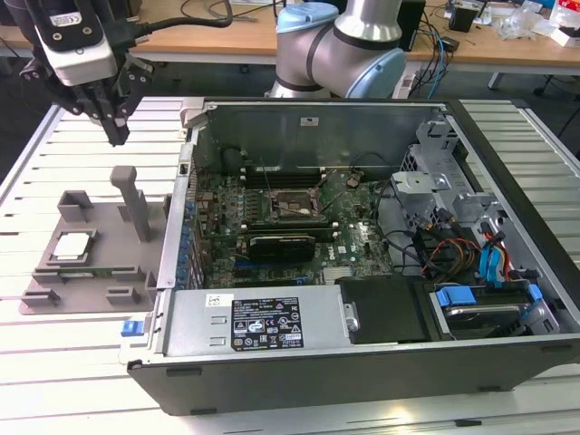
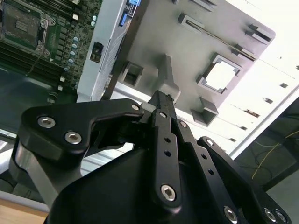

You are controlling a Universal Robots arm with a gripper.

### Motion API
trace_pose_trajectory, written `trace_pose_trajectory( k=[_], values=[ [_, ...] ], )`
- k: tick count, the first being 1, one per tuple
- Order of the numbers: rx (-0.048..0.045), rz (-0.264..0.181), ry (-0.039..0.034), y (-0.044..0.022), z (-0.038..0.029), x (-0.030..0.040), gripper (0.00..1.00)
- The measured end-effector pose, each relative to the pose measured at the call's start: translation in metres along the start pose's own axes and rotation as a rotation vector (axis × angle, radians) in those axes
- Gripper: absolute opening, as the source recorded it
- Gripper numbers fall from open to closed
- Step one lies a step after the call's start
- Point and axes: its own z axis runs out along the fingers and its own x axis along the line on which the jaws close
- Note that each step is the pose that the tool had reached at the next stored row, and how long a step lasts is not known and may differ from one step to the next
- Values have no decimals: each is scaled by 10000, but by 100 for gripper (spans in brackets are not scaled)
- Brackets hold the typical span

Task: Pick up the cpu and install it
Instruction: 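Reach for the cpu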

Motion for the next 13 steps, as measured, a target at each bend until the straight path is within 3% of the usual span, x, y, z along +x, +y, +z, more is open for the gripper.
trace_pose_trajectory(
  k=[9,13],
  values=[
    [1,1,0,-19,69,207,11],
    [0,1,0,-22,84,248,11]
  ],
)
